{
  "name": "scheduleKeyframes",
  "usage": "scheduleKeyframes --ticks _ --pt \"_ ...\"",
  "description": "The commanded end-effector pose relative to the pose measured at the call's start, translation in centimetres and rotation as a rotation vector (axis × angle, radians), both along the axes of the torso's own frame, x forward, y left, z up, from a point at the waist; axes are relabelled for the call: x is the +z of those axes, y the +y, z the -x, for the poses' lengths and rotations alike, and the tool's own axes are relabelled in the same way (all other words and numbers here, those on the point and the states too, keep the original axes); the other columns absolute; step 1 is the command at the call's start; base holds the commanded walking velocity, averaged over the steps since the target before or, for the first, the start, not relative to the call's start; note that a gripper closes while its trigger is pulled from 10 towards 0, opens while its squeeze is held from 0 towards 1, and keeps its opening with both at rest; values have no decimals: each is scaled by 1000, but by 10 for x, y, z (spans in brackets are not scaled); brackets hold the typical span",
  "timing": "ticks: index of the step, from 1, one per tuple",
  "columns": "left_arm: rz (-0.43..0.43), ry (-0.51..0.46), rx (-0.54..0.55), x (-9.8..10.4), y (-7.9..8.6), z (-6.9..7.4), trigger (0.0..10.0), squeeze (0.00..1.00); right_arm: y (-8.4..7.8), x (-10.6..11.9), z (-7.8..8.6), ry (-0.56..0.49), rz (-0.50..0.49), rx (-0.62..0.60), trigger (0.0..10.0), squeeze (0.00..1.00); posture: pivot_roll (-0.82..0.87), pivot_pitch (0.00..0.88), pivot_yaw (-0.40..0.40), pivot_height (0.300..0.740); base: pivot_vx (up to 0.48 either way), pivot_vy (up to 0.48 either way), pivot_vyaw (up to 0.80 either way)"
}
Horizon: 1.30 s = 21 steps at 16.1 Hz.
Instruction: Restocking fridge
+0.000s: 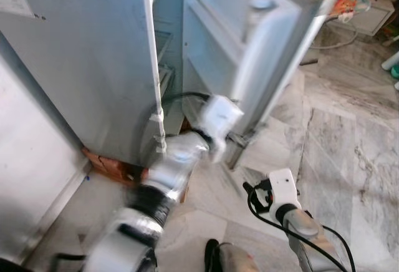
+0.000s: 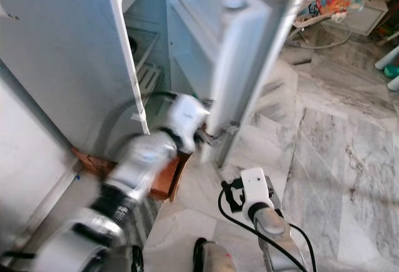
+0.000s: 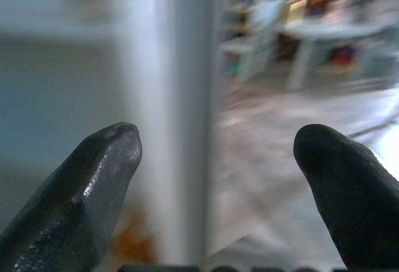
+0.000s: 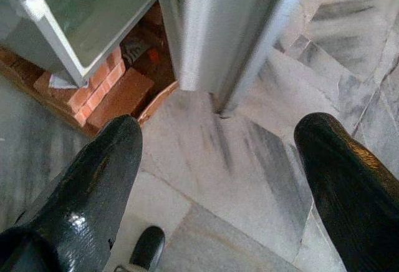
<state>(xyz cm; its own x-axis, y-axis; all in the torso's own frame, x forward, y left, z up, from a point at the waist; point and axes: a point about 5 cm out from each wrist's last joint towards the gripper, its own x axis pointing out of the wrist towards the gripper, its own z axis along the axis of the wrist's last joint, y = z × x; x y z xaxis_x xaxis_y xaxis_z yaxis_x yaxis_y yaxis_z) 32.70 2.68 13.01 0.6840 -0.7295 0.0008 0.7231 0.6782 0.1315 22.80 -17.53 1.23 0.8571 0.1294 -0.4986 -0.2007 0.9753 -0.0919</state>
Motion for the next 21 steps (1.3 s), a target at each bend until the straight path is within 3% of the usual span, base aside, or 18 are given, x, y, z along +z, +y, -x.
scheduleKeyframes --ticks 1,4,6,9,10,15,21 --pt "1 25 97 -9 21 -3 10000 0 -2 0 0 0 -5 -15 10000 0 33 123 -70 740 0 0 0" --pt "0 35 337 -24 76 -5 10000 0 4 5 -4 -27 -28 -7 10000 0 53 131 -76 740 0 -102 0" --pt "-11 55 471 -33 114 5 10000 0 5 9 -10 -43 -28 1 10000 0 69 133 -76 740 0 -429 0" --pt "-44 48 521 -38 136 25 10000 0 5 13 -17 -61 -23 -8 10000 0 96 143 -73 740 0 -436 0" --pt "-31 73 567 -46 144 38 10000 0 8 14 -20 -70 -27 2 10000 0 97 143 -81 740 0 -458 -581" --pt "-3 115 620 -52 140 48 10000 0 14 18 -26 -88 -31 13 10000 0 91 139 -88 740 0 -434 -326" --pt "-12 100 629 -47 134 37 10000 0 17 24 -31 -128 -35 14 10000 0 82 119 -87 740 307 -279 0"
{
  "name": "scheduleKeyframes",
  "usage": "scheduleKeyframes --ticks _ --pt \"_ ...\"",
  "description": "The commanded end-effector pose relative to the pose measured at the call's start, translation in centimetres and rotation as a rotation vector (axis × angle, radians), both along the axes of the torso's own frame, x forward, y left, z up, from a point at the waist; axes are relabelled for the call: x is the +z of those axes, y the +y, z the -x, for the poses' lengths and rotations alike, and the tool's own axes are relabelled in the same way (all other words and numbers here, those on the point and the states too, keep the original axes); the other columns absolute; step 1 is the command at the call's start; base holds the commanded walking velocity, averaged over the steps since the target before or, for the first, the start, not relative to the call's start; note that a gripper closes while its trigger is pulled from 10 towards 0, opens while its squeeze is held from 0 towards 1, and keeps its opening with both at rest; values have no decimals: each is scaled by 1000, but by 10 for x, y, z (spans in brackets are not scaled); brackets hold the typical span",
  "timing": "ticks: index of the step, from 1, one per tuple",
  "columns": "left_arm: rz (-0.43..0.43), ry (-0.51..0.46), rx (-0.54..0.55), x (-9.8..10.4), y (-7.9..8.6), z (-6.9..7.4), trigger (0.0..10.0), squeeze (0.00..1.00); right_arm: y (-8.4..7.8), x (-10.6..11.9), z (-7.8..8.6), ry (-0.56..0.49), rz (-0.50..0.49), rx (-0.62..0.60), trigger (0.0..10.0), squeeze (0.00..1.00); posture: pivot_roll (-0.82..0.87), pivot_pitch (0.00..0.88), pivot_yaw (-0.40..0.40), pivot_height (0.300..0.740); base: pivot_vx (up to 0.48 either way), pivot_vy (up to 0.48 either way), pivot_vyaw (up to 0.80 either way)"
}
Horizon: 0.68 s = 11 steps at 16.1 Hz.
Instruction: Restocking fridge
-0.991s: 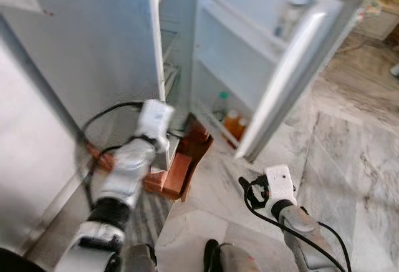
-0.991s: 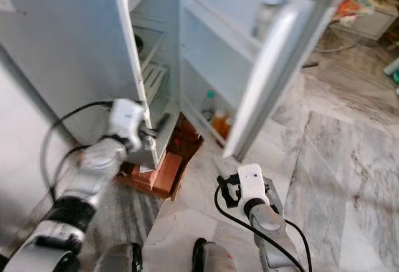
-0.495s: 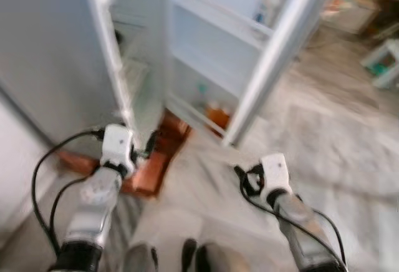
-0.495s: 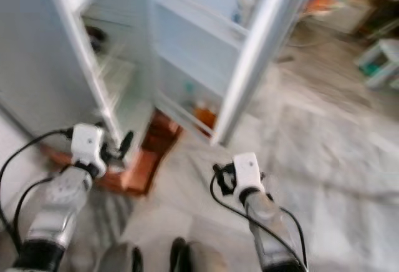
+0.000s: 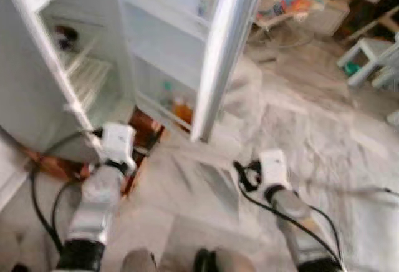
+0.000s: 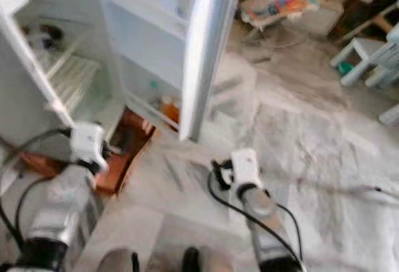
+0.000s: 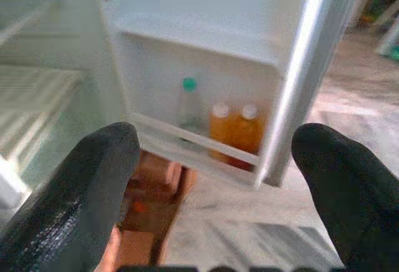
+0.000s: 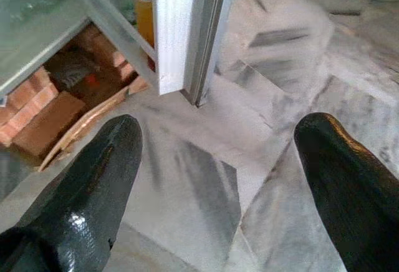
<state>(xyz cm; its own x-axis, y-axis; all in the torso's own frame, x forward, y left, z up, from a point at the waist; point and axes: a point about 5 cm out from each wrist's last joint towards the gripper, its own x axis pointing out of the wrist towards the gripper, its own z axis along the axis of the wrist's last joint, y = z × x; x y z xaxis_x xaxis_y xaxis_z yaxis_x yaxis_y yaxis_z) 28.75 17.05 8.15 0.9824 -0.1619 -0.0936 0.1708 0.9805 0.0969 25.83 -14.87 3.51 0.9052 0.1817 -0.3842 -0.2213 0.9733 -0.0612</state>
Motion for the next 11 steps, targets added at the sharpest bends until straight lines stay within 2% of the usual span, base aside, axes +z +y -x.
scheduleKeyframes --ticks 1,9,11 --pt "2 0 -30 2 -12 -5 10000 0 -11 2 -1 -11 24 -19 10000 0 75 115 -84 740 454 0 0" --pt "-14 -20 -53 7 -22 -22 10000 0 -13 4 -2 -25 28 -30 10000 0 64 105 -77 740 473 0 0" --pt "-10 -24 -92 9 -31 -26 10000 0 -12 4 -2 -26 29 -30 10000 0 64 105 -77 740 480 0 0"
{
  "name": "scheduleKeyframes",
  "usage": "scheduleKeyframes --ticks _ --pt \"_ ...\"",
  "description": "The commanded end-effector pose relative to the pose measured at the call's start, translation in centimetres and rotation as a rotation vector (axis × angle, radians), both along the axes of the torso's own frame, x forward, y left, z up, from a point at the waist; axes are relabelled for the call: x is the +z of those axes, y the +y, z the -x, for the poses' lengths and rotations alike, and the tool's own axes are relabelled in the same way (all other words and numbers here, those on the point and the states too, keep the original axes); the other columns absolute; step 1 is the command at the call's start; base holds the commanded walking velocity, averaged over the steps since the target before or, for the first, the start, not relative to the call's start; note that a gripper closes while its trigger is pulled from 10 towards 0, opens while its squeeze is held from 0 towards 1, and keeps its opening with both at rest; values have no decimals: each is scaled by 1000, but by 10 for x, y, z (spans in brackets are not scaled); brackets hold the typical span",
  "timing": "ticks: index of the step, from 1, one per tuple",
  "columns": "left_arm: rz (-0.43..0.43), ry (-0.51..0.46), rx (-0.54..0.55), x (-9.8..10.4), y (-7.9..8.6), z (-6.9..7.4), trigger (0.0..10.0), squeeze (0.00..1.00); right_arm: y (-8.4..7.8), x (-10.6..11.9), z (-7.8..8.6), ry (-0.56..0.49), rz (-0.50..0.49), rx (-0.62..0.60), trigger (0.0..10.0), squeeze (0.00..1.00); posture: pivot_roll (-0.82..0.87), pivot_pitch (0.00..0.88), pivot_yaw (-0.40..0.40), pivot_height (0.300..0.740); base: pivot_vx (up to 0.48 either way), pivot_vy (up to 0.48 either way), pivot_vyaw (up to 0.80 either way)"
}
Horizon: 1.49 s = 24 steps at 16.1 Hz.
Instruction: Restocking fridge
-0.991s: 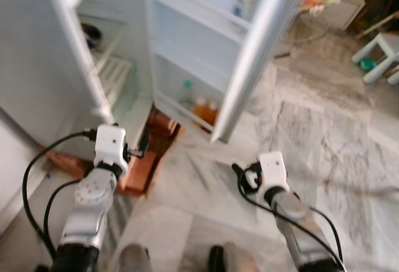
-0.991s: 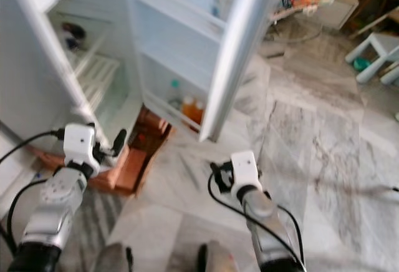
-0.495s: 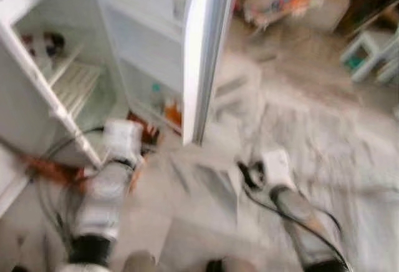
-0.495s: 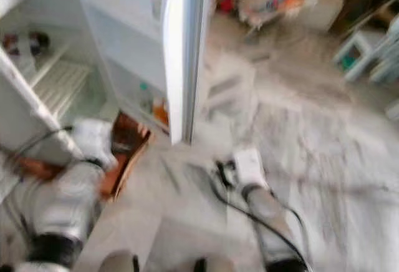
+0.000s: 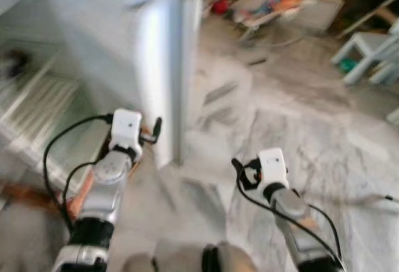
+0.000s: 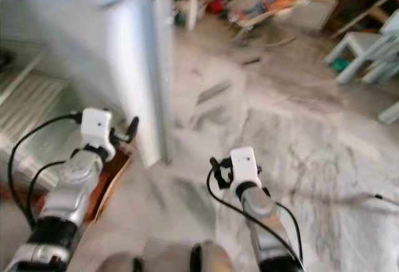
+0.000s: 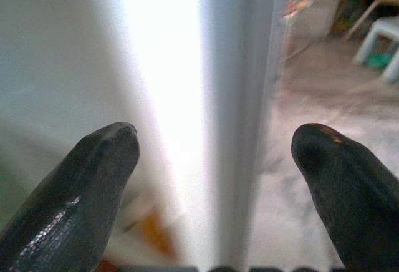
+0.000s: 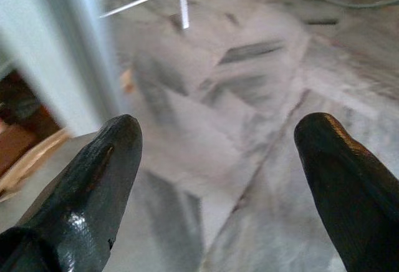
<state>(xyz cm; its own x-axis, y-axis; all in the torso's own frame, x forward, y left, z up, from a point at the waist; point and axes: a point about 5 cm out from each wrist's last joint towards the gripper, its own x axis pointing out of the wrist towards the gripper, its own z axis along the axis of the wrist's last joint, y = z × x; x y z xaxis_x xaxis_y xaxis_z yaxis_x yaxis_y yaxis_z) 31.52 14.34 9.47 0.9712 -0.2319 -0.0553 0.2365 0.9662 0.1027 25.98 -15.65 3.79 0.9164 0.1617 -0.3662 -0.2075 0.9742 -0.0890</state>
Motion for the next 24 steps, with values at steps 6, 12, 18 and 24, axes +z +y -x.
scheduleKeyframes --ticks 6,12,18,24 --pt "-40 -3 -105 1 -27 -15 10000 0 -5 1 -1 -5 11 -19 10000 0 58 100 -78 740 480 0 0" --pt "-90 -53 -265 24 -83 -39 10000 0 -11 1 -2 -7 24 -32 10000 0 29 82 -73 740 480 0 0" --pt "-76 -55 -333 5 -73 -19 10000 0 -6 0 -3 -15 17 -34 10000 0 42 78 -66 740 61 0 0" --pt "-85 -20 -126 -14 -10 11 10000 0 0 2 -11 -27 8 -22 10000 0 102 101 -63 740 0 0 0"
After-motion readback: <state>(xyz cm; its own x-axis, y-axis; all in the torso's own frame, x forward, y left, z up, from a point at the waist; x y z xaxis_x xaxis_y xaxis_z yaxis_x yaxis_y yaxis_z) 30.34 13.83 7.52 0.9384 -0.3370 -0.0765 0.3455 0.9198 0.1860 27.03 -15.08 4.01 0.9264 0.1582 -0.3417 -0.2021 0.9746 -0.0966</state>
